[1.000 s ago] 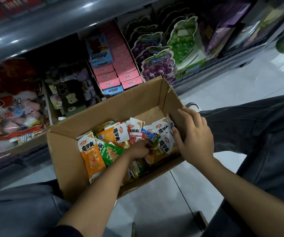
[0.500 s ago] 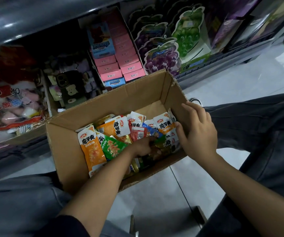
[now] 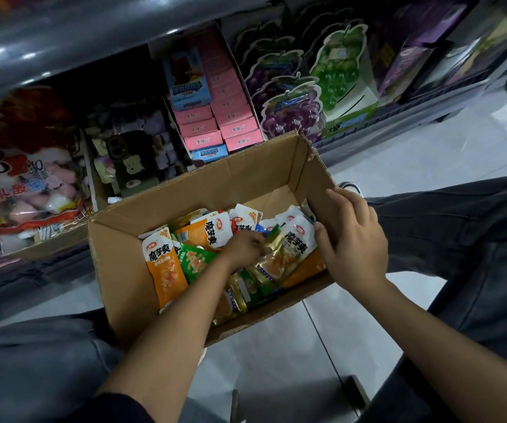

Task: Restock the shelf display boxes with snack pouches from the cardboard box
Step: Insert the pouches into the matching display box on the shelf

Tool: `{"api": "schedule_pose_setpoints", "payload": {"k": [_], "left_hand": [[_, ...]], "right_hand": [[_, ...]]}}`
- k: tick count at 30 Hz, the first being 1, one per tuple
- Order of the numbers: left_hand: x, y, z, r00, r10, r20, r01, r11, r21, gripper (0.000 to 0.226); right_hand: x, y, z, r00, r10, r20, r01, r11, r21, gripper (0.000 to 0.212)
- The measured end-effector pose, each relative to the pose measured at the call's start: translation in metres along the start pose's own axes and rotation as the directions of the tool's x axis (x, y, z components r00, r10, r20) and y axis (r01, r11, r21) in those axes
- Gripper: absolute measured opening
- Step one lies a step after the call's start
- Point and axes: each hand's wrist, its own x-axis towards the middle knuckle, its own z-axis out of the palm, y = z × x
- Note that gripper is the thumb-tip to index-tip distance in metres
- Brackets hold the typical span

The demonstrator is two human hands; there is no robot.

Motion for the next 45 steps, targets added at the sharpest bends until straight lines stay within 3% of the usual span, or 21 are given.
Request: {"api": "schedule_pose_setpoints", "payload": {"k": [2, 10, 13, 16, 18, 21, 25, 29, 34, 36, 41, 43, 45], "left_hand": [[-0.004, 0.005, -0.017, 0.998, -0.027, -0.055, 0.023, 0.997, -0.07, 0.022], [-0.052, 0.05, -0.066, 0.966, 0.022, -0.259, -0.094, 0.959, -0.266, 0.006], [-0.079, 0.069, -0.078, 0.952, 0.056, -0.302, -0.157, 0.935, -0.319, 0.01], [-0.106, 0.085, -0.084, 0.945, 0.066, -0.319, -0.182, 0.919, -0.349, 0.007], [-0.123, 0.093, -0.083, 0.945, 0.065, -0.321, -0.196, 0.898, -0.393, 0.004], [-0.146, 0.094, -0.083, 0.958, 0.022, -0.286, -0.18, 0.82, -0.543, 0.019], [-0.166, 0.087, -0.095, 0.988, 0.015, -0.157, -0.116, 0.742, -0.66, 0.057], [-0.172, 0.083, -0.099, 0.995, 0.08, -0.058, -0.09, 0.499, -0.862, 0.043], [-0.174, 0.089, -0.101, 0.974, -0.016, -0.225, -0.188, 0.497, -0.847, 0.019], [-0.173, 0.09, -0.101, 0.963, -0.026, -0.268, -0.22, 0.495, -0.84, 0.017], [-0.177, 0.099, -0.107, 0.964, 0.051, -0.26, -0.251, 0.493, -0.833, 0.015], [-0.179, 0.105, -0.115, 0.96, 0.079, -0.269, -0.272, 0.495, -0.825, 0.014], [-0.179, 0.11, -0.126, 0.958, 0.115, -0.263, -0.285, 0.468, -0.836, 0.027]], "right_hand": [[0.0, 0.0, 0.0, 1.0, -0.001, 0.016, 0.001, 1.0, 0.014, 0.048], [0.008, -0.012, -0.008, 0.995, 0.023, 0.097, -0.016, 0.998, -0.068, 0.061], [0.025, -0.033, -0.021, 0.973, 0.066, 0.22, -0.109, 0.976, 0.19, 0.071], [0.039, -0.058, -0.038, 0.897, 0.048, 0.44, -0.342, 0.707, 0.619, 0.064], [0.045, -0.069, -0.044, 0.881, 0.034, 0.472, -0.399, 0.589, 0.703, 0.05], [0.049, -0.08, -0.049, 0.865, 0.02, 0.501, -0.44, 0.508, 0.741, 0.025], [0.048, -0.093, -0.052, 0.778, -0.047, 0.626, -0.583, 0.318, 0.748, 0.031], [0.05, -0.102, -0.052, 0.741, -0.061, 0.668, -0.644, 0.213, 0.734, 0.032], [0.055, -0.101, -0.053, 0.73, 0.01, 0.683, -0.683, 0.05, 0.729, 0.03], [0.058, -0.1, -0.054, 0.736, 0.014, 0.677, -0.677, 0.043, 0.735, 0.029], [0.071, -0.113, -0.062, 0.745, -0.053, 0.665, -0.645, 0.197, 0.738, 0.023], [0.081, -0.122, -0.066, 0.758, -0.082, 0.647, -0.625, 0.196, 0.756, 0.021], [0.094, -0.131, -0.07, 0.772, -0.077, 0.63, -0.614, 0.162, 0.772, 0.022]]}}
